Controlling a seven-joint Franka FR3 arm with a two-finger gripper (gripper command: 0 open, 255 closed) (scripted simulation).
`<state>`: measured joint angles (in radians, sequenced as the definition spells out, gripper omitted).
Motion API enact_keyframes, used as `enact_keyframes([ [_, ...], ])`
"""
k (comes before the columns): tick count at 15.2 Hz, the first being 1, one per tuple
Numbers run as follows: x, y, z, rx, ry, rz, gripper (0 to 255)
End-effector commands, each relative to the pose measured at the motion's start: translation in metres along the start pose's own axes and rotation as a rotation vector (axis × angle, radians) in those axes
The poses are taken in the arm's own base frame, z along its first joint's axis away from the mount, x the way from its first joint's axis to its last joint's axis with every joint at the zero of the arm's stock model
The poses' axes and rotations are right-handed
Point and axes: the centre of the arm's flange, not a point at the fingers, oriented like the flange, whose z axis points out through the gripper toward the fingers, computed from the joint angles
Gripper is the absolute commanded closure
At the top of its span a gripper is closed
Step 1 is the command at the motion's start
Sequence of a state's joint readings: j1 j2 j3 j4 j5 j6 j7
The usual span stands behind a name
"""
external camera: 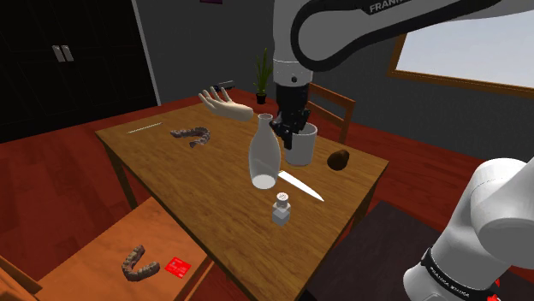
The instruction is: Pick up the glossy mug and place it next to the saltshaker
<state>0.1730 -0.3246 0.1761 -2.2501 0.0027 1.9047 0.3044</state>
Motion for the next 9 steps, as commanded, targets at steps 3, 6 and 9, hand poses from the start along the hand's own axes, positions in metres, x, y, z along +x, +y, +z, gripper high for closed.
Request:
enact_keyframes([
  [3, 0.0, -0.002, 0.022, 0.0, 0.001, 0.0, 255],
  [6, 0.0, -0.003, 0.037, 0.0, 0.001, 0.0, 255],
  [9, 0.0, -0.004, 0.053, 0.0, 0.001, 0.0, 255],
])
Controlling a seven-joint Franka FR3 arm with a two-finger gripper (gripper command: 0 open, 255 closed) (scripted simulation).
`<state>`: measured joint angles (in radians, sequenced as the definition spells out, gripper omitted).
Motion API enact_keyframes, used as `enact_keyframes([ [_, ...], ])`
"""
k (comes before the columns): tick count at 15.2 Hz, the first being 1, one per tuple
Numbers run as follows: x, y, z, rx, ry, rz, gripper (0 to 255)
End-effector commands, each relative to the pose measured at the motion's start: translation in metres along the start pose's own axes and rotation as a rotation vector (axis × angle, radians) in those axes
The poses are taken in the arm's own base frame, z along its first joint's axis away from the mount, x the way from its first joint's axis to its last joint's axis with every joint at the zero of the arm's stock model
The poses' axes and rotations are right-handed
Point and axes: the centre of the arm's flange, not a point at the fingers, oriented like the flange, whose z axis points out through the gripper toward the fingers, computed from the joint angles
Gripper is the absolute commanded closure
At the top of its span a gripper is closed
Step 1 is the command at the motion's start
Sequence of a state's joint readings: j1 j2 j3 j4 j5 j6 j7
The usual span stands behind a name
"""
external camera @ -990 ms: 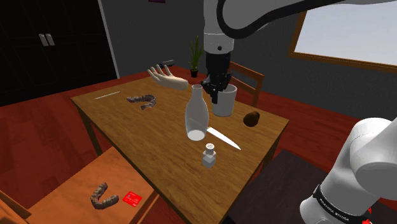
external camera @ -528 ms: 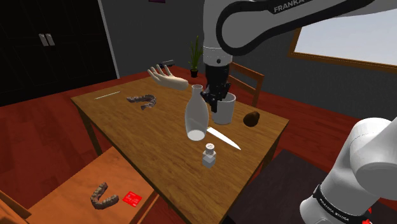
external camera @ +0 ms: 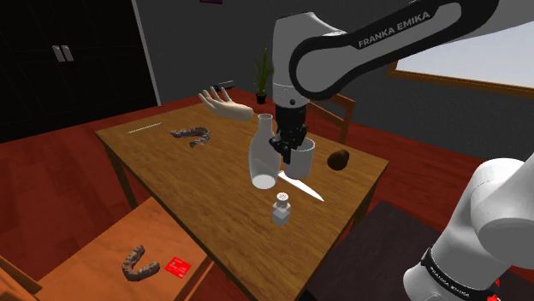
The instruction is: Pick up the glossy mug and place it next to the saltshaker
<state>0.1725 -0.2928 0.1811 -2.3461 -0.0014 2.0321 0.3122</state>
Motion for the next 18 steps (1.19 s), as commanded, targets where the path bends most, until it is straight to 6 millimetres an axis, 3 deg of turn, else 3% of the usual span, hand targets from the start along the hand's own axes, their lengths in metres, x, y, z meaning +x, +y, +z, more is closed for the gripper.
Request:
enact_keyframes([
  [1, 0.0, -0.002, 0.01, 0.0, 0.001, 0.0, 255],
  [15, 0.0, -0.006, 0.083, 0.0, 0.001, 0.0, 255],
  [18, 0.0, -0.006, 0.083, 0.0, 0.001, 0.0, 255],
])
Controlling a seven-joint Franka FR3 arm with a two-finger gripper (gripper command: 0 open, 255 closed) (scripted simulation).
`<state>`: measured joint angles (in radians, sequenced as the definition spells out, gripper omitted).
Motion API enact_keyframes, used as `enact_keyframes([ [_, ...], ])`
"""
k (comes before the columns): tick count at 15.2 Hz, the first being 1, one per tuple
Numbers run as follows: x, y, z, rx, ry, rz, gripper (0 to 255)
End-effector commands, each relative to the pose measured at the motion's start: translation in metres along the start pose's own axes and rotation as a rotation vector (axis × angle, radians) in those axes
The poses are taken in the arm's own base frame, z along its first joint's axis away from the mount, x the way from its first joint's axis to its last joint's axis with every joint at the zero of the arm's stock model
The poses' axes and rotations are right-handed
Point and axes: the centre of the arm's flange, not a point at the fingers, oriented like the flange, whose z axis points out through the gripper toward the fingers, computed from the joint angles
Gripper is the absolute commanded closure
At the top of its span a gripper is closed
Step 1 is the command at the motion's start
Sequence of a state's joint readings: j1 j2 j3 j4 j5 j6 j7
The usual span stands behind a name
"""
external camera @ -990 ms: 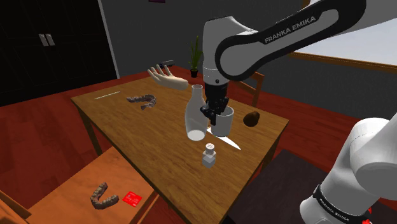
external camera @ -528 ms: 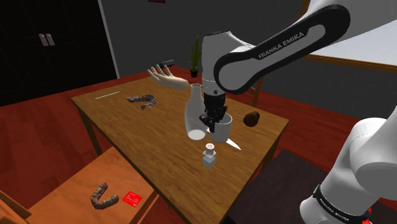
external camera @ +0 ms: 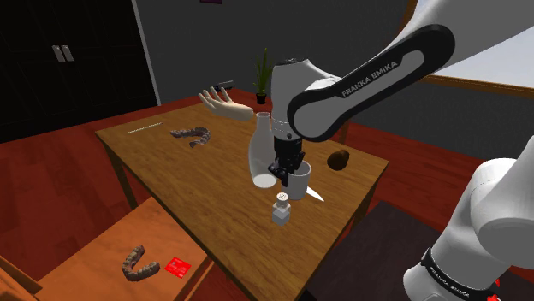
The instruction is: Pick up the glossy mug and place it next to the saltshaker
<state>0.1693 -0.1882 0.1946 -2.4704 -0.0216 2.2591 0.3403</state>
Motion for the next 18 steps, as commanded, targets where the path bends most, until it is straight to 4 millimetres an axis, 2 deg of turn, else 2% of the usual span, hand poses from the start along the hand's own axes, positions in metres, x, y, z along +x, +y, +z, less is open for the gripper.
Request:
enact_keyframes([
  [1, 0.0, 0.0, 0.0, 0.0, 0.001, 0.0, 255],
  [4, 0.0, 0.0, 0.0, 0.0, 0.001, 0.0, 255],
  [5, 0.0, 0.0, 0.0, 0.0, 0.001, 0.0, 0],
  [10, 0.0, 0.0, 0.0, 0.0, 0.001, 0.0, 0],
  [14, 0.0, 0.0, -0.05, 0.0, 0.001, 0.0, 0],
  [18, 0.0, 0.0, -0.05, 0.0, 0.001, 0.0, 0],
])
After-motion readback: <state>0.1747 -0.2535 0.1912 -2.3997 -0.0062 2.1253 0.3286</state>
